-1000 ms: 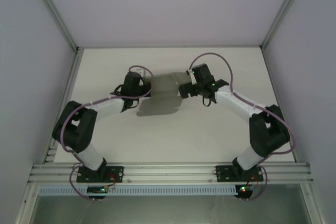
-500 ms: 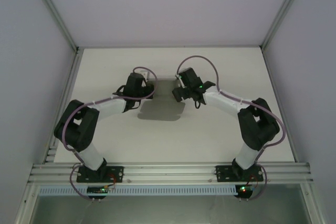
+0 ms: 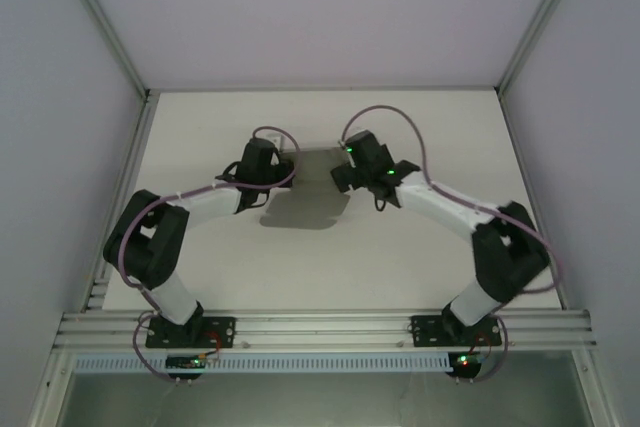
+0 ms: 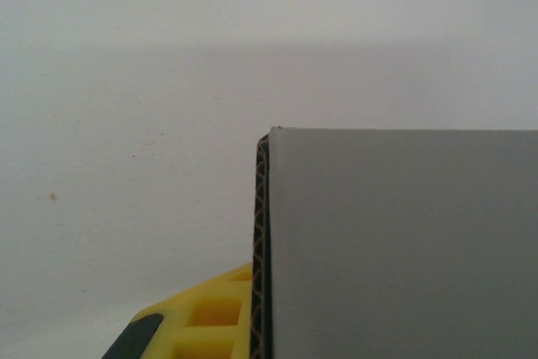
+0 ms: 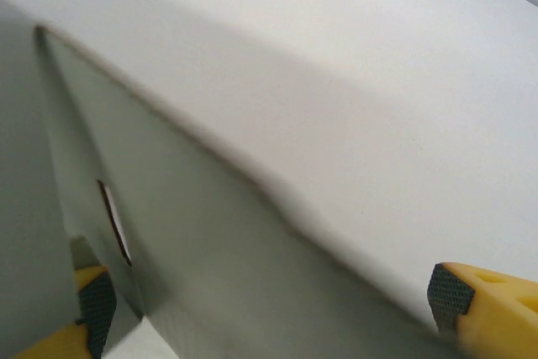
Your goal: Assemble paper box
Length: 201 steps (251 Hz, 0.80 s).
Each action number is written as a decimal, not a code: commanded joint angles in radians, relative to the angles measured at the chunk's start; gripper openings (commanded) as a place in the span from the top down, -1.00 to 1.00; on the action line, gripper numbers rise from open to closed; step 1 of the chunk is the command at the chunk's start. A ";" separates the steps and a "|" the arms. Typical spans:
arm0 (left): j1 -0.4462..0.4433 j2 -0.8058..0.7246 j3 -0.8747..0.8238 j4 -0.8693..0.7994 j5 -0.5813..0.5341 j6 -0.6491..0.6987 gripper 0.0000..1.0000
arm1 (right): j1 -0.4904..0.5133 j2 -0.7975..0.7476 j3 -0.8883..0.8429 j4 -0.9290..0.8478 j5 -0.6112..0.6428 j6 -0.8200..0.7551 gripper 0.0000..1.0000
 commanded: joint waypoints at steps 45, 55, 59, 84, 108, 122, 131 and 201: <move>0.000 -0.040 0.008 0.032 0.044 0.001 1.00 | -0.191 -0.238 -0.119 -0.010 -0.463 0.068 -0.78; 0.000 -0.042 0.008 0.034 0.046 0.000 1.00 | -0.202 -0.237 -0.119 -0.013 -0.500 0.066 -0.75; 0.000 -0.041 0.007 0.034 0.046 0.000 1.00 | -0.204 -0.235 -0.119 -0.015 -0.507 0.070 -0.74; 0.001 -0.044 0.006 0.032 0.044 -0.002 1.00 | -0.209 -0.219 -0.116 -0.017 -0.535 0.075 -0.68; 0.001 -0.048 0.003 0.030 0.045 -0.002 1.00 | -0.214 -0.198 -0.111 -0.006 -0.557 0.080 -0.46; 0.001 -0.050 0.001 0.029 0.044 0.000 1.00 | -0.215 -0.182 -0.096 -0.017 -0.558 0.081 -0.39; 0.001 -0.051 -0.001 0.029 0.044 -0.001 1.00 | -0.215 -0.173 -0.090 -0.019 -0.564 0.080 -0.36; 0.000 -0.047 0.003 0.035 0.069 -0.009 1.00 | -0.212 -0.110 -0.056 0.021 -0.560 0.075 0.34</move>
